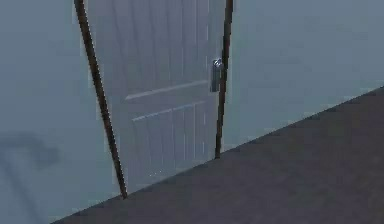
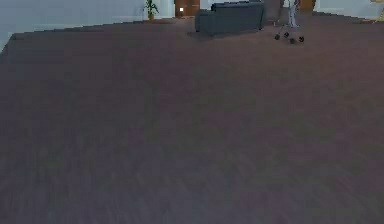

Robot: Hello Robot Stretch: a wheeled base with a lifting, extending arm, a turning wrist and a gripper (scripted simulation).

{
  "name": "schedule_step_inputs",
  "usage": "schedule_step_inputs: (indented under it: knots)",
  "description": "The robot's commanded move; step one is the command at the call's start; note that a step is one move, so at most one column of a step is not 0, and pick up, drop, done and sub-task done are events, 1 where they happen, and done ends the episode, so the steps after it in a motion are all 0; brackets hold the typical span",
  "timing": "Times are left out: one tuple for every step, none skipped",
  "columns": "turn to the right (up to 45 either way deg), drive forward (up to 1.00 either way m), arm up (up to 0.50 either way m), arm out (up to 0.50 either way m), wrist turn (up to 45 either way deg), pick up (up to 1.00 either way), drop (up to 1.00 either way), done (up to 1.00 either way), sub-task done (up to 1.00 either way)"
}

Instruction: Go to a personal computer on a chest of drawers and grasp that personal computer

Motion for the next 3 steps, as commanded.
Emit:
schedule_step_inputs:
  knots:
    - [45.0, 0.00, 0.00, 0.00, 0.0, 0.00, 0.00, 0.00, 0.00]
    - [39.0, 0.00, 0.00, 0.00, 0.0, 0.00, 0.00, 0.00, 0.00]
    - [0.0, 1.00, 0.00, 0.00, 0.0, 0.00, 0.00, 0.00, 0.00]
